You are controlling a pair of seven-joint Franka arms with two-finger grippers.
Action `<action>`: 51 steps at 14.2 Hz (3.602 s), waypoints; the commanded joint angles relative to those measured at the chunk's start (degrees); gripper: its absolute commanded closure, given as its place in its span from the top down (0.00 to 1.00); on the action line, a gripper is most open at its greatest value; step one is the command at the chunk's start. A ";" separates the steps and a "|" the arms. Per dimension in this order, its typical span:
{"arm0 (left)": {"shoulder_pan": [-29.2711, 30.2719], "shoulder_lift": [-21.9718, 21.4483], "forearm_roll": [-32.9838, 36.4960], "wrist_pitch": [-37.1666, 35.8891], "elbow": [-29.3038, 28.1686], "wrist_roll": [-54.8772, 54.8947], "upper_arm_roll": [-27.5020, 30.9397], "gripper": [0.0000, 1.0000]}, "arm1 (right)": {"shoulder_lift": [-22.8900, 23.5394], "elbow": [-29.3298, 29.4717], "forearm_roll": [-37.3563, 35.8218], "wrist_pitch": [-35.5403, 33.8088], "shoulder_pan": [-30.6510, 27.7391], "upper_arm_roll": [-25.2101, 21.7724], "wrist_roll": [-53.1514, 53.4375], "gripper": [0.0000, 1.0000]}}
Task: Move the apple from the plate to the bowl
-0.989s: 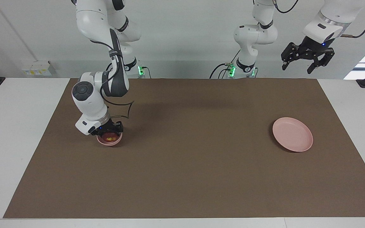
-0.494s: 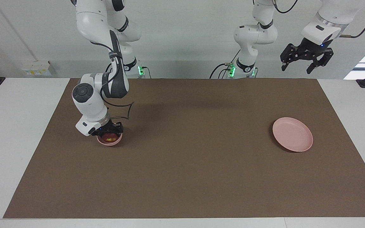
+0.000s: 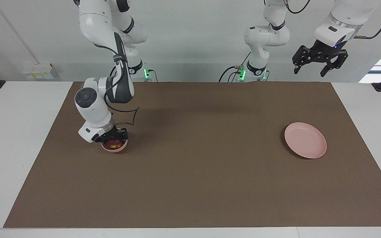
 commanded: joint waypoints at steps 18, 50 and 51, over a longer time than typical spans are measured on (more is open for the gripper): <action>1.13 -1.20 0.61 -0.60 -1.10 -0.68 0.87 1.00 | 1.13 0.33 0.14 2.44 -0.68 0.77 -0.04 1.00; 2.62 -1.28 0.52 -0.95 -0.66 2.31 1.14 1.00 | -23.13 23.27 -0.04 -42.13 -0.68 -1.16 0.93 1.00; 2.62 -1.28 0.61 -0.95 -0.66 2.31 1.14 1.00 | -23.13 23.19 -0.04 -42.21 -0.68 -1.25 0.93 1.00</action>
